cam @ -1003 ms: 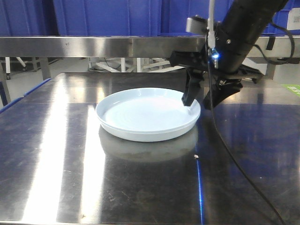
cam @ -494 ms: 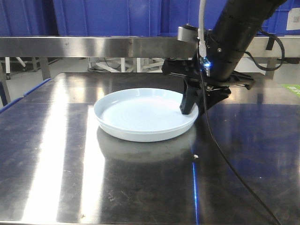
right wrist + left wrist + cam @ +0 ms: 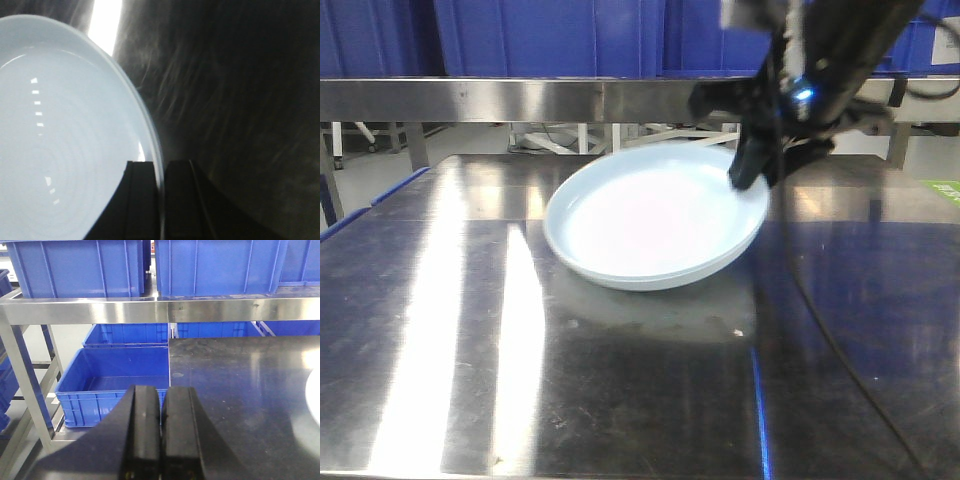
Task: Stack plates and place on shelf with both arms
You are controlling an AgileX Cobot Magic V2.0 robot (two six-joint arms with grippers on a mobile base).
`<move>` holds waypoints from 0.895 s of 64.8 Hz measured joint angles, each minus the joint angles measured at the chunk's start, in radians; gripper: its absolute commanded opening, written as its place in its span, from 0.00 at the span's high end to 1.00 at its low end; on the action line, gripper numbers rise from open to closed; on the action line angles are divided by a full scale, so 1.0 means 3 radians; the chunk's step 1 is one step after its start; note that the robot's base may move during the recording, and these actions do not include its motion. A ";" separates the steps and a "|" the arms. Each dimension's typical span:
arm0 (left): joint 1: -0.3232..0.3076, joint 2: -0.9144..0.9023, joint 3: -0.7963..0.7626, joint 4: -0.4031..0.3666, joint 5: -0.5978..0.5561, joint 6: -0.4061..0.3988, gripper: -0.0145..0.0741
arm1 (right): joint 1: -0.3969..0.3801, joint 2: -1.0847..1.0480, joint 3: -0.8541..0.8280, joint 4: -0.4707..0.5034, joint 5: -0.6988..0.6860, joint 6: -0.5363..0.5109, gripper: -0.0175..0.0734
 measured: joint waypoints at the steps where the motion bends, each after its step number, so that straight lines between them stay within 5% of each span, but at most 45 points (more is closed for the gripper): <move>1: 0.0000 0.0000 0.0000 0.0000 0.0000 0.0000 0.74 | -0.0012 -0.0026 0.0027 -0.0011 -0.0035 0.0000 0.75; 21: 0.0000 0.0000 0.0000 0.0000 0.0000 0.0000 0.74 | -0.0479 -0.1258 0.1271 -0.0122 -0.1227 -0.0013 0.75; 58: 0.0000 0.0000 0.0000 0.0000 0.0000 0.0000 0.74 | -0.0537 -0.3541 0.2913 -0.0121 -0.1448 -0.0013 0.75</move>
